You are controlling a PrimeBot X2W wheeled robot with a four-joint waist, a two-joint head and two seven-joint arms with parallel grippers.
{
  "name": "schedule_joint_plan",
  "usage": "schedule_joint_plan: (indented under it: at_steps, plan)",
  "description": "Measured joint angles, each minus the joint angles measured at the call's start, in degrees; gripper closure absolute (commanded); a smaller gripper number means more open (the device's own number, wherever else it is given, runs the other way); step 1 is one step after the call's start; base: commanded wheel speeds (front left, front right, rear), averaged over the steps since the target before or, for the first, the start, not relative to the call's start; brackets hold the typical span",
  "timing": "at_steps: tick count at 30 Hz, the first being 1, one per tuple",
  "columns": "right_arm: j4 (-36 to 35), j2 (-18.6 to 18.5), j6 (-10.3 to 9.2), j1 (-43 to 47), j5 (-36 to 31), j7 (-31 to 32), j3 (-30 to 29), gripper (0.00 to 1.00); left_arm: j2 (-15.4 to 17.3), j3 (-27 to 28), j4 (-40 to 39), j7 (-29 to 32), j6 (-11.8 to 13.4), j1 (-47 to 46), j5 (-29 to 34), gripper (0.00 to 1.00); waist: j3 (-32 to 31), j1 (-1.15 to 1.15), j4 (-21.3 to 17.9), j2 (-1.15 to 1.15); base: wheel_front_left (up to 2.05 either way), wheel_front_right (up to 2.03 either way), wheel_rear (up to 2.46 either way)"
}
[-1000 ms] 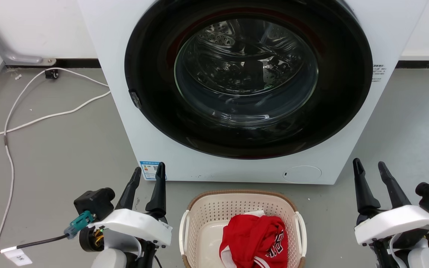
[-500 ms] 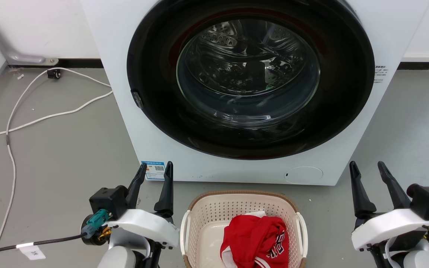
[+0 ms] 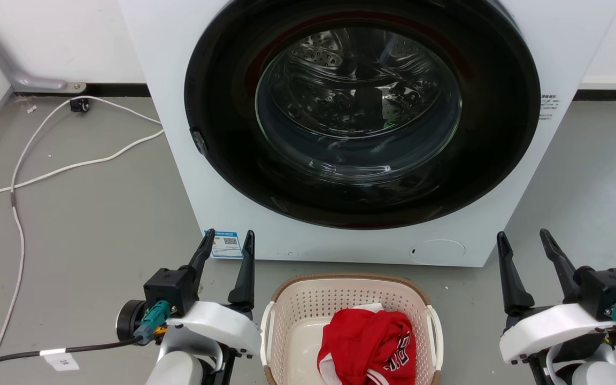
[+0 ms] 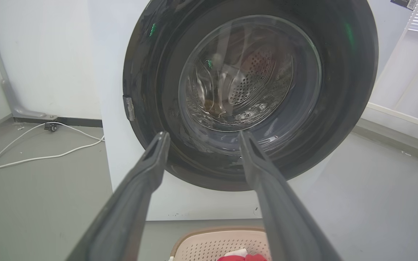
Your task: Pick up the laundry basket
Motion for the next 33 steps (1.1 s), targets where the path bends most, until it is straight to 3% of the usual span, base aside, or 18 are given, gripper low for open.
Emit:
schedule_joint_plan:
  at_steps: [33]
  plan:
    - [-0.22, 0.57, 0.08, 0.76, -4.34, -1.76, -1.15, 0.0, -0.27, -0.52, 1.64, -2.82, -0.57, -0.54, 8.33, 0.0, 0.4, 0.0, 0.21, 0.0, 0.0, 0.0, 0.0]
